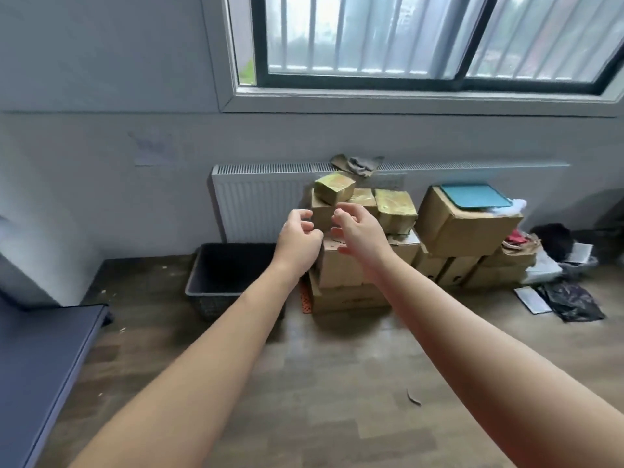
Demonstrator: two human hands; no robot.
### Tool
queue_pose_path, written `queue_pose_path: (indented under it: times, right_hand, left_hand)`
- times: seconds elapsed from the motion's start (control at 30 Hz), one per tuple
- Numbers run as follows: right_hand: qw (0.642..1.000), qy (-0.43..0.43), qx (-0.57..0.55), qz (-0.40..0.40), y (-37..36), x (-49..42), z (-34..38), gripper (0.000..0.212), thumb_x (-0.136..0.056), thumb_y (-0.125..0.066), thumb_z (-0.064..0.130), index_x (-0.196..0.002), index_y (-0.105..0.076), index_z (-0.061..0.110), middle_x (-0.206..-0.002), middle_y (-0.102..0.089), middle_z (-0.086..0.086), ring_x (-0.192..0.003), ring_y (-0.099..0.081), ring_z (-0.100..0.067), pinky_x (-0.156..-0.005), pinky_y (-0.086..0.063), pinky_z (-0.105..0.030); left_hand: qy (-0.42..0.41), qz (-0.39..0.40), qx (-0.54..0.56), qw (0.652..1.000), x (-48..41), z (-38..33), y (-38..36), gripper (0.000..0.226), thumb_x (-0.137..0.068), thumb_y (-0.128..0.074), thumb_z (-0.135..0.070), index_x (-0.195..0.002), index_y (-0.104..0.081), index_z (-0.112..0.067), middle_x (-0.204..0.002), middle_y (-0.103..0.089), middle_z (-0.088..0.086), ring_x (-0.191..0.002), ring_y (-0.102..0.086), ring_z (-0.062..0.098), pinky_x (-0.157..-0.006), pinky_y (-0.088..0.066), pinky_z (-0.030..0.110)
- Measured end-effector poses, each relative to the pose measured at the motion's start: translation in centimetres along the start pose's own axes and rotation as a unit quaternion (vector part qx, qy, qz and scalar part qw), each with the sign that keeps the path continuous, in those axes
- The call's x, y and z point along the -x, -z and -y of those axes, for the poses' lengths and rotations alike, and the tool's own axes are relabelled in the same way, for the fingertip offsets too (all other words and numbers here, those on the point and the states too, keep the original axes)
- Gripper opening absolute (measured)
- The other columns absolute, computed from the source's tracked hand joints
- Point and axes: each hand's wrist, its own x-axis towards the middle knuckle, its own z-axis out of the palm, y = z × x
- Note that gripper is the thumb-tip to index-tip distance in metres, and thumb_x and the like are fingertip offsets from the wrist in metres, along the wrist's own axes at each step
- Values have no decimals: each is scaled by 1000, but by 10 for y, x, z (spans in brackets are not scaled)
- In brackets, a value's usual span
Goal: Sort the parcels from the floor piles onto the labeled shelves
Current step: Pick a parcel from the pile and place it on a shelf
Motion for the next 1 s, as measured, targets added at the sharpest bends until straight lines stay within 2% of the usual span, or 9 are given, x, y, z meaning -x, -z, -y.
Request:
queue_pose_path:
  times: [0.1,0.23,0.33,0.6,0.7,0.77,0.8,0.9,1.0]
  right_hand:
    - [1000,-1,10,-11,22,-52,-13,33,-99,-49,30,-128,-56,18,-107,-62,6,-109,-63,-17,-96,-51,-45]
    - [999,-16,21,-18,50,-134,-36,35,-99,-48,34,-130,-55,20,-117,-62,1,-111,-62,-19,-94,-53,-46]
    - [999,-25,23,-10,69,-205,-53,35,-99,-48,34,-131,-55,20,-121,-61,0,-114,-60,-19,-98,-50,-47]
    - [996,-59,42,56,110,-375,-95,37,-99,-48,37,-133,-51,22,-118,-60,1,-109,-59,-19,-99,-49,-47]
    - [993,-67,60,72,113,-427,-110,38,-99,-48,35,-134,-51,21,-118,-60,2,-107,-57,-15,-94,-50,-40]
    - [991,-71,74,80,113,-460,-120,38,-100,-47,34,-135,-50,19,-116,-58,4,-102,-54,-12,-82,-46,-27]
    - [990,-75,85,85,112,-476,-125,39,-101,-47,34,-136,-50,19,-114,-56,5,-102,-53,-12,-79,-43,-25]
    - [984,-92,120,98,105,-527,-145,41,-100,-46,36,-137,-49,20,-123,-58,1,-107,-54,-15,-94,-46,-34]
    - [980,-105,134,102,94,-576,-160,43,-100,-46,36,-139,-47,18,-132,-57,-4,-113,-53,-17,-94,-43,-32]
  left_hand:
    - [1,22,-7,1000,-55,-8,-32,38,-93,-52,-11,-130,-49,-20,-119,-57,3,-106,-57,18,-95,-52,43]
    - [4,26,-18,999,-131,-10,-75,39,-94,-52,-11,-132,-48,-20,-120,-56,3,-98,-57,12,-89,-54,38]
    - [15,19,-31,999,-193,-9,-109,38,-94,-52,-10,-131,-49,-18,-119,-57,3,-104,-57,17,-95,-52,42]
    - [76,-18,-46,996,-349,-5,-189,35,-92,-52,-10,-126,-51,-17,-116,-58,6,-105,-57,20,-96,-52,44]
    - [112,-36,-23,993,-394,6,-206,32,-91,-51,-10,-123,-52,-19,-112,-58,3,-103,-57,17,-96,-52,44]
    - [133,-48,-12,990,-425,16,-214,30,-93,-49,-10,-121,-52,-20,-108,-57,-1,-100,-56,14,-95,-53,43]
    - [144,-55,-6,988,-440,22,-217,28,-93,-49,-9,-118,-52,-21,-105,-56,-3,-97,-56,13,-95,-53,43]
    - [180,-63,2,982,-491,43,-227,26,-95,-48,-11,-119,-54,-19,-105,-56,-4,-95,-56,12,-94,-53,44]
    - [212,-57,-14,976,-539,65,-235,34,-96,-48,-13,-129,-53,-14,-119,-56,0,-102,-57,17,-95,-53,44]
